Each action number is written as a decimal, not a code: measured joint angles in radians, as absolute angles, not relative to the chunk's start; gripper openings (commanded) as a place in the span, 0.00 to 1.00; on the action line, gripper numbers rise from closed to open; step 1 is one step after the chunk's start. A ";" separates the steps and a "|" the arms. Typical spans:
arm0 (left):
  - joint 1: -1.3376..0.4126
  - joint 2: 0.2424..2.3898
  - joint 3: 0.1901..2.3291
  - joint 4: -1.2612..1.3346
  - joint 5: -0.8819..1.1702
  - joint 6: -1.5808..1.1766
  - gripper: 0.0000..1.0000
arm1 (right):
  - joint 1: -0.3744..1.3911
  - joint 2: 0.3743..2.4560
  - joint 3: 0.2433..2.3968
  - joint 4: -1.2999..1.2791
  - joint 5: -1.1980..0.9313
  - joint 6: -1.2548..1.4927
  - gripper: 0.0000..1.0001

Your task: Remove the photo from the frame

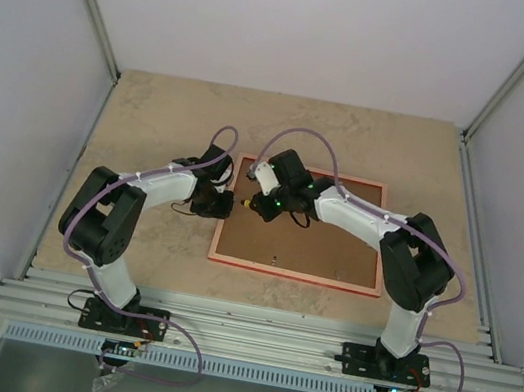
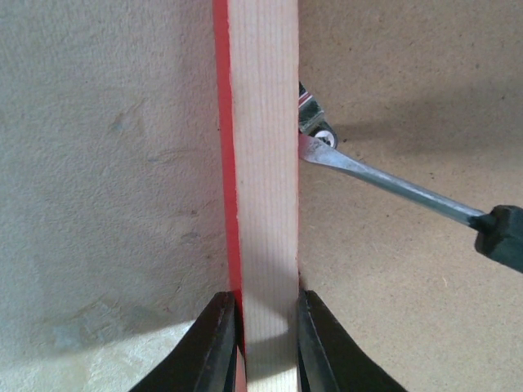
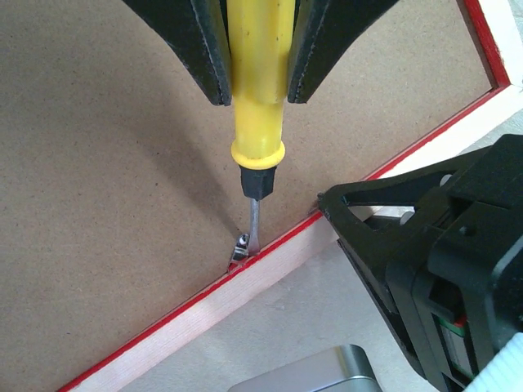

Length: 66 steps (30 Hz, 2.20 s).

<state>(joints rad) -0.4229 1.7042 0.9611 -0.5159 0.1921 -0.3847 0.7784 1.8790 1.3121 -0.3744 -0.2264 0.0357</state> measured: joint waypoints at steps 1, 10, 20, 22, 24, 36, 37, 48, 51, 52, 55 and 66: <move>-0.423 1.704 0.961 -0.516 0.192 -0.385 0.08 | 0.781 1.880 1.315 -0.377 -0.220 0.036 0.00; -0.425 1.705 0.961 -0.505 0.185 -0.383 0.08 | 0.807 1.880 1.330 -0.388 -0.114 0.045 0.01; -0.426 1.704 0.961 -0.506 0.182 -0.382 0.08 | 0.790 1.879 1.330 -0.358 0.086 0.074 0.00; -0.427 1.704 0.961 -0.506 0.181 -0.382 0.08 | 0.790 1.874 1.330 -0.358 0.084 0.075 0.01; -0.427 1.704 0.961 -0.506 0.181 -0.382 0.08 | 0.790 1.861 1.325 -0.353 0.079 0.076 0.01; -0.434 1.695 0.957 -0.506 0.156 -0.435 0.18 | 0.704 1.648 1.095 -0.267 0.006 0.168 0.01; -0.434 1.695 0.957 -0.506 0.155 -0.442 0.22 | 0.694 1.628 1.077 -0.255 0.000 0.180 0.01; -0.430 1.581 0.966 -0.516 0.133 -0.554 0.59 | 0.649 1.412 0.888 -0.074 0.007 0.297 0.00; -0.430 1.562 0.987 -0.516 0.134 -0.580 0.68 | 0.625 1.382 0.850 -0.052 0.007 0.317 0.00; -0.430 1.553 0.995 -0.516 0.139 -0.591 0.70 | 0.616 1.371 0.838 -0.042 0.007 0.321 0.01; -0.430 1.518 1.011 -0.507 0.169 -0.627 0.76 | 0.601 1.335 0.811 0.001 -0.004 0.335 0.00; -0.430 1.382 1.029 -0.230 0.366 -0.923 0.83 | 0.637 1.280 0.727 0.252 -0.065 0.420 0.01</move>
<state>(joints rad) -0.4305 1.3815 1.0286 -0.2302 0.3660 -0.9234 0.6369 1.2800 0.7269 0.2523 -0.0647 0.4198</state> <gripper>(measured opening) 0.823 0.176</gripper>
